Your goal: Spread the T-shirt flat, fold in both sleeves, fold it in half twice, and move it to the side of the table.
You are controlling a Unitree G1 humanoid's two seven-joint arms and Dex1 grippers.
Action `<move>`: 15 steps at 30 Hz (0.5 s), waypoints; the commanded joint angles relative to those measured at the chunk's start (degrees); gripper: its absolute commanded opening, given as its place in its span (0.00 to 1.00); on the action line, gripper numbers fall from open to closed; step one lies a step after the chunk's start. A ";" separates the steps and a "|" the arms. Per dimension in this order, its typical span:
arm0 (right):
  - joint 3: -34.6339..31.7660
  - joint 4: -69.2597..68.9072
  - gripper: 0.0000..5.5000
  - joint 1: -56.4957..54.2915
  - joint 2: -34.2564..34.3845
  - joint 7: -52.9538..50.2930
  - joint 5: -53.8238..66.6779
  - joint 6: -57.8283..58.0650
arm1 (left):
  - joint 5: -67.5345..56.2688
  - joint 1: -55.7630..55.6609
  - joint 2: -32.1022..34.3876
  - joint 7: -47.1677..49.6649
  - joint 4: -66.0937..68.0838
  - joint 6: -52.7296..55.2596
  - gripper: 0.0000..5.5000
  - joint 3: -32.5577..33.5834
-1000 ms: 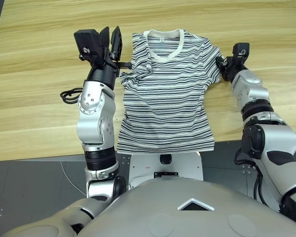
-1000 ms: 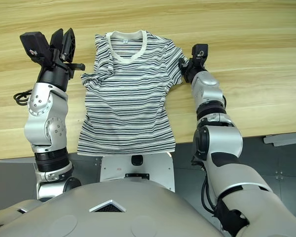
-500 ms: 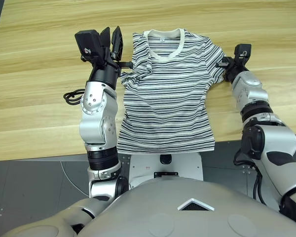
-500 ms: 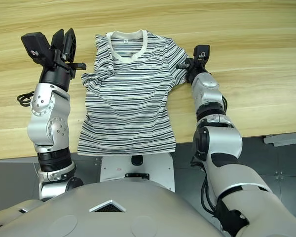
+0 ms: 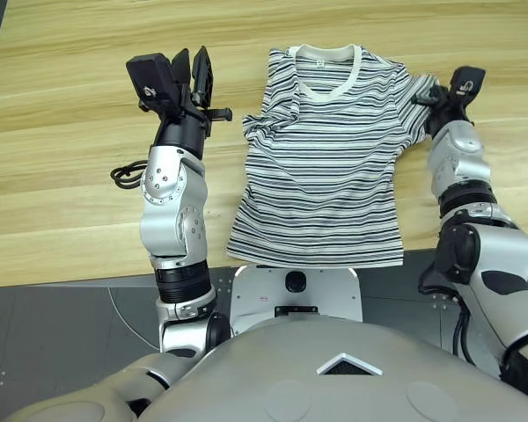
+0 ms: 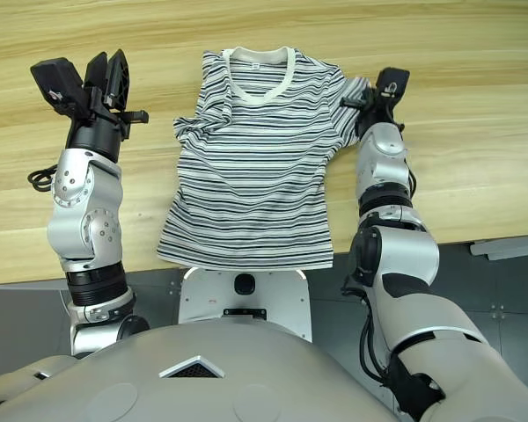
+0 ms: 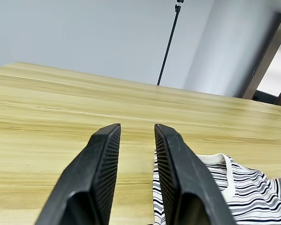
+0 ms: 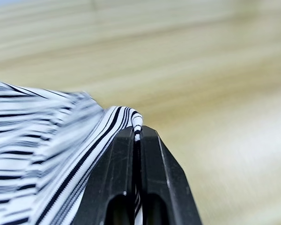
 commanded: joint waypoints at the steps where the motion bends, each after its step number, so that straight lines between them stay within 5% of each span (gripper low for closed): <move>1: 3.94 -9.55 0.02 2.41 3.15 4.24 -0.34 2.49 | -0.52 -0.03 -0.26 1.08 0.37 -0.52 0.25 0.23; 7: 9.52 -25.75 0.02 7.14 7.51 8.17 0.95 14.69 | -0.55 0.10 -0.51 1.41 0.34 -0.80 0.25 0.30; 15: 12.36 -28.18 0.02 10.91 10.30 9.39 1.10 24.07 | -0.70 0.33 -0.86 1.88 0.31 -1.21 0.25 0.44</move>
